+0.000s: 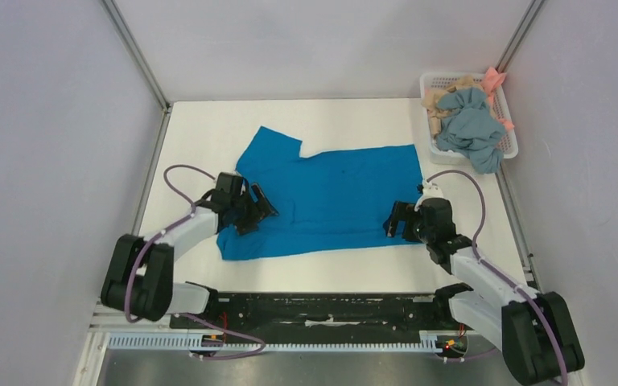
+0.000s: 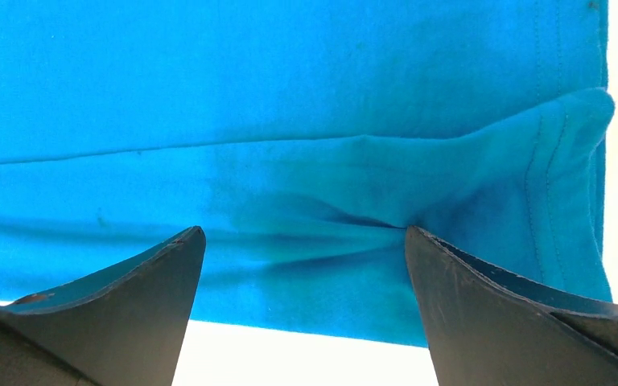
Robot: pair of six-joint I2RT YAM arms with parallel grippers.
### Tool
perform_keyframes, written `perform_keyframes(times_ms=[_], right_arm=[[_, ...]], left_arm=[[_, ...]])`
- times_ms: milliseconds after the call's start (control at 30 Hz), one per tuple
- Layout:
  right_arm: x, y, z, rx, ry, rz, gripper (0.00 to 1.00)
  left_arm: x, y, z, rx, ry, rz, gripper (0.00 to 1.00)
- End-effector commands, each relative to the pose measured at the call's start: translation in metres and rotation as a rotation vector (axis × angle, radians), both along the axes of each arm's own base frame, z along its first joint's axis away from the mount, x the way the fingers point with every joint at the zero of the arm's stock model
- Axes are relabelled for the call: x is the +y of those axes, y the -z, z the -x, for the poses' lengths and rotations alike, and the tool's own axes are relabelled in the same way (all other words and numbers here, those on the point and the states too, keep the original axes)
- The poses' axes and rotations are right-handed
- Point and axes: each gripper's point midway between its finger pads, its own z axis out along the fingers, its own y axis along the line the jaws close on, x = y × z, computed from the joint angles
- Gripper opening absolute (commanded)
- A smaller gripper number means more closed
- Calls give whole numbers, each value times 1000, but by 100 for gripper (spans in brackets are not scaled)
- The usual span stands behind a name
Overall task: Fold and stack the t-shirts
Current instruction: Fold the flattened tshirt in 1/3 of the way
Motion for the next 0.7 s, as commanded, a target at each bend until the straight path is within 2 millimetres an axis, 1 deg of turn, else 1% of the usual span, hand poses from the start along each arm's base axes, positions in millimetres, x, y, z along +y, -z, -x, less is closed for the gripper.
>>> perform_keyframes(times_ms=[0, 33, 67, 133, 233, 333, 400, 533, 600, 667], right_arm=[[-11, 58, 103, 358, -25, 58, 98], [-13, 60, 112, 379, -16, 62, 100], [-13, 61, 119, 388, -12, 56, 98], [-7, 59, 129, 398, 5, 13, 98], [-8, 53, 132, 387, 69, -17, 98], [-18, 56, 146, 424, 89, 18, 98], [-13, 57, 149, 425, 85, -12, 98], [-12, 56, 149, 418, 101, -32, 98], [-12, 52, 149, 413, 106, -36, 98], [-9, 42, 140, 366, 89, -45, 98]], left_arm=[[21, 23, 80, 145, -71, -111, 86], [23, 26, 93, 155, -82, -115, 86], [21, 27, 102, 149, -79, -106, 86], [16, 22, 111, 115, -74, -71, 86], [15, 12, 113, 59, -82, -54, 86], [17, 7, 114, 50, -73, -64, 86], [20, 5, 110, 36, -83, -85, 86], [17, 0, 100, 20, -69, -97, 86], [16, -6, 93, 3, -70, -103, 86], [13, -19, 83, -35, -67, -96, 86]])
